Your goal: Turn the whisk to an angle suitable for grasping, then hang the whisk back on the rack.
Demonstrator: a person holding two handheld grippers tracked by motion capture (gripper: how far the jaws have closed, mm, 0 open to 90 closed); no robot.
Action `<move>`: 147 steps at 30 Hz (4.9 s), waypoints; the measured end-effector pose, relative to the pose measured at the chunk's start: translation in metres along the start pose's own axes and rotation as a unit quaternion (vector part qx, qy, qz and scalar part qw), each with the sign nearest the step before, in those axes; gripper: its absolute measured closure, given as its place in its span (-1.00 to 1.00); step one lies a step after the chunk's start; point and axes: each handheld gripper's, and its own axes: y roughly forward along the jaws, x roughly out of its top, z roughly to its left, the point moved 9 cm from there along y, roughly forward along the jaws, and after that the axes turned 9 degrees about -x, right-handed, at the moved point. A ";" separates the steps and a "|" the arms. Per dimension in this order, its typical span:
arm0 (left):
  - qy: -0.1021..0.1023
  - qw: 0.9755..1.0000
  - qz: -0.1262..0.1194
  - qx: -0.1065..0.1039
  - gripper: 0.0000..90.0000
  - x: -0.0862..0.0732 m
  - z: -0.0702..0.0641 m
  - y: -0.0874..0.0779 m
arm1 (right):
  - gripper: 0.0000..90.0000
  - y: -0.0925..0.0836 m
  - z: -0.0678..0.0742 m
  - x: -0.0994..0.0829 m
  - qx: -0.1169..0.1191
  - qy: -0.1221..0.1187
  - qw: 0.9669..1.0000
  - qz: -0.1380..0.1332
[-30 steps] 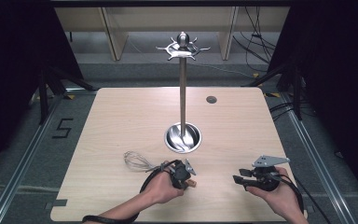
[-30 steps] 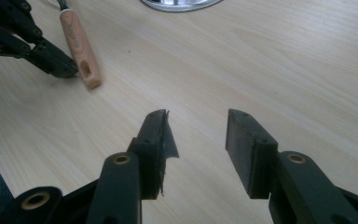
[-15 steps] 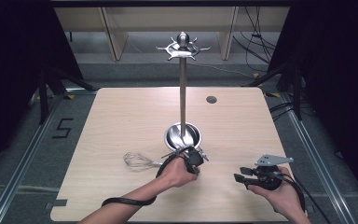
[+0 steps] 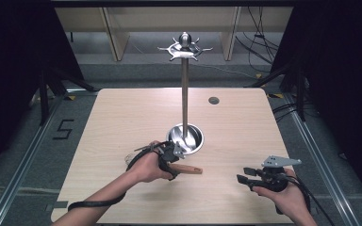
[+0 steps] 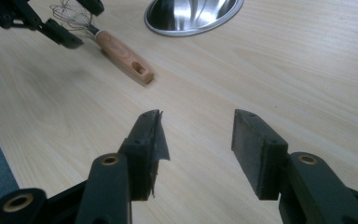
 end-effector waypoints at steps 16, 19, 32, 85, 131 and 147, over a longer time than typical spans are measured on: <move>0.050 0.995 0.067 -0.056 -0.21 0.001 0.000 0.016 | 0.16 0.001 0.001 0.000 -0.009 -0.026 0.999 0.017; 0.048 0.994 0.072 -0.059 -0.20 0.002 -0.003 0.023 | 0.16 0.003 0.001 0.000 -0.007 -0.038 0.999 0.009; 0.084 0.988 0.110 -0.069 0.01 -0.002 0.011 0.031 | 0.15 0.004 0.007 -0.001 -0.006 -0.042 0.999 0.021; -0.008 0.998 0.038 -0.044 0.53 -0.003 0.014 -0.015 | 0.13 0.006 0.010 0.000 -0.001 -0.039 0.999 0.017; -0.145 0.968 -0.204 0.028 0.54 -0.002 0.028 -0.089 | 0.11 0.005 0.009 0.000 -0.010 -0.042 0.999 0.019; -0.160 0.958 -0.232 0.047 0.54 -0.003 0.028 -0.113 | 0.11 0.006 0.009 0.000 -0.011 -0.042 0.999 0.018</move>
